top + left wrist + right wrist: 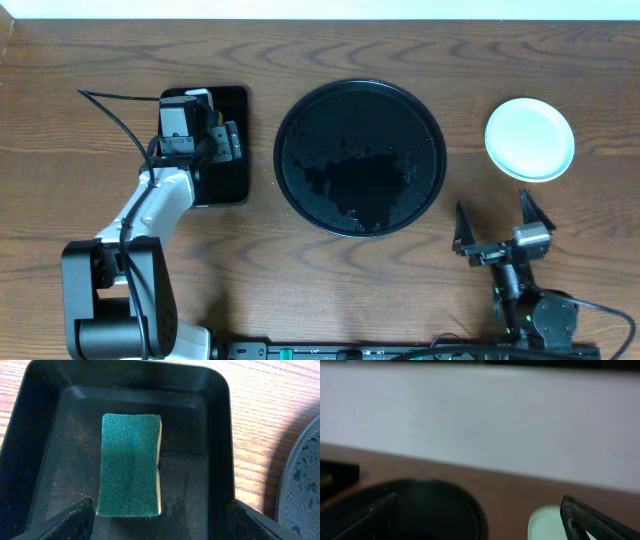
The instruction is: Clean dirty plates on tray and stack at the side
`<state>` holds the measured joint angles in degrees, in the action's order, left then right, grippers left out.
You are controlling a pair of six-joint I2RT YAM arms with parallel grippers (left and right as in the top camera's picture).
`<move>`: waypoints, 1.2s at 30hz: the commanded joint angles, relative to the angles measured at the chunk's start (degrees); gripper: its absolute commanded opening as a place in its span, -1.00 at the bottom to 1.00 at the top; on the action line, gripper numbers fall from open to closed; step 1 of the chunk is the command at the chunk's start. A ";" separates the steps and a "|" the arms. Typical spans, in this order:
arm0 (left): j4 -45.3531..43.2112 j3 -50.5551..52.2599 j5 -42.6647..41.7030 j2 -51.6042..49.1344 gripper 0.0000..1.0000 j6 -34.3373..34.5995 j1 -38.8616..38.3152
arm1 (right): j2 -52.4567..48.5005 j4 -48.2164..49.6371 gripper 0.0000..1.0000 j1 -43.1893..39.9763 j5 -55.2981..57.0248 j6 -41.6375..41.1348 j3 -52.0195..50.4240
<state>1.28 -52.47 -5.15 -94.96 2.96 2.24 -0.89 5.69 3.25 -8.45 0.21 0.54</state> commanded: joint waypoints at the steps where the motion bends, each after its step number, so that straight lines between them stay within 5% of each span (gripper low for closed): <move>1: 0.02 -0.46 0.72 -0.20 0.69 0.07 0.26 | 0.61 -2.86 0.98 -0.59 2.19 -1.03 -0.24; 6: 0.04 -0.46 0.72 -0.20 0.69 0.07 0.26 | 0.61 -9.77 0.98 -0.13 2.08 -1.03 -0.22; 36: 0.02 -0.46 0.72 -0.20 0.69 0.07 0.26 | 0.50 -9.42 0.99 -0.22 2.21 -1.03 -0.22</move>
<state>1.26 -52.47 -5.15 -94.96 2.96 2.24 -0.69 -3.46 3.31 -6.74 0.19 0.38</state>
